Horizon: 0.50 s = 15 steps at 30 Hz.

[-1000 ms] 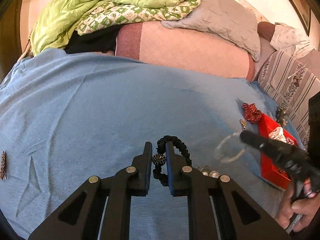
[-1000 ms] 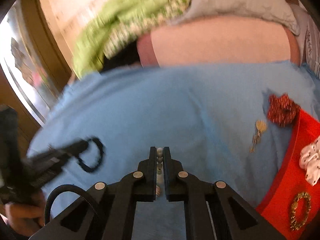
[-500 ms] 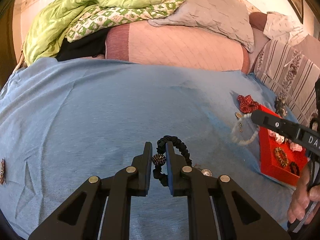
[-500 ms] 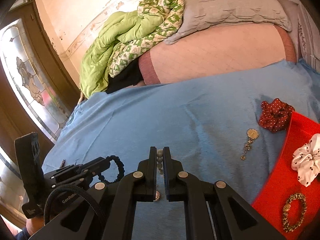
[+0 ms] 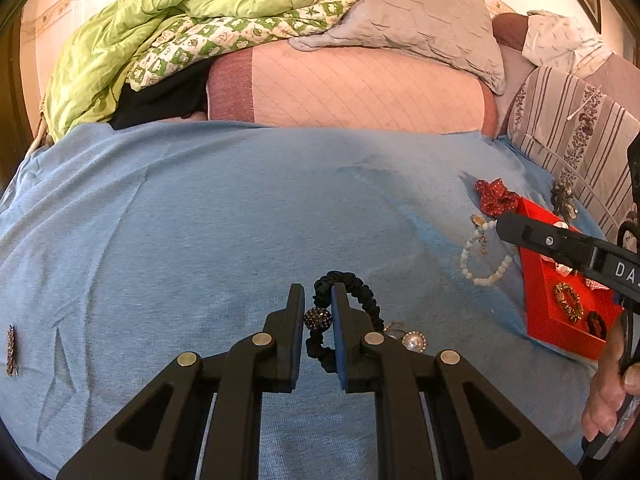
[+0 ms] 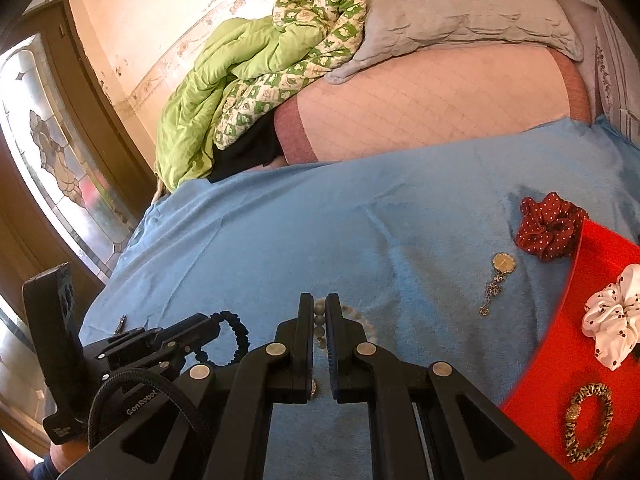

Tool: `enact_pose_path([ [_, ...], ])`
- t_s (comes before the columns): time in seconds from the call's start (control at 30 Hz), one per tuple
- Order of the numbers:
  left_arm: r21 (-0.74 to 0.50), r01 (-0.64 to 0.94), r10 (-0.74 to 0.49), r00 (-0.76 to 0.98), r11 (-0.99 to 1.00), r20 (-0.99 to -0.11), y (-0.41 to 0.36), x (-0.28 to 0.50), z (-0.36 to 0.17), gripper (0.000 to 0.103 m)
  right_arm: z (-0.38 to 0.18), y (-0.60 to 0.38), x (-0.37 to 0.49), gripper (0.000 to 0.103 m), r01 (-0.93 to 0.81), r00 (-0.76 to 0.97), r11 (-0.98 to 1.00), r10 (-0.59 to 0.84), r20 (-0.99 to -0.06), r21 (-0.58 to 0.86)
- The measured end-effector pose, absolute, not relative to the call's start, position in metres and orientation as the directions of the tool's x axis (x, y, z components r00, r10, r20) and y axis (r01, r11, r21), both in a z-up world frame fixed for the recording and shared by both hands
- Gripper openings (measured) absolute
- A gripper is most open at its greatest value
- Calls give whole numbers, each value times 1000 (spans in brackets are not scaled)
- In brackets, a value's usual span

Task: Organize jewelry
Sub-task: 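Grasp the black beaded bracelet with the left tool while the right tool grasps the pearl bracelet, then carry the black bracelet and pearl bracelet into the red tray and release both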

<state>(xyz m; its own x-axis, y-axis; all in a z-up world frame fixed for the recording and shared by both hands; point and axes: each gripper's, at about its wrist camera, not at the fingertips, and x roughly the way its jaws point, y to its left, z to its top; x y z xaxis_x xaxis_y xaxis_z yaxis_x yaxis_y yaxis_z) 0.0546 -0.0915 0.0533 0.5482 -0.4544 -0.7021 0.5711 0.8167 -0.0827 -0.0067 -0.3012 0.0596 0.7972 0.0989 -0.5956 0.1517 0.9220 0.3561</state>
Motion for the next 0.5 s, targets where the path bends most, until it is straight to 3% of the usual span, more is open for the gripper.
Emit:
enact_pose_path([
  [0.5,-103,591,-485,537,800,-690,-105,47,60,13,62,-311,-13,6,171,800,918,82,-594,357],
])
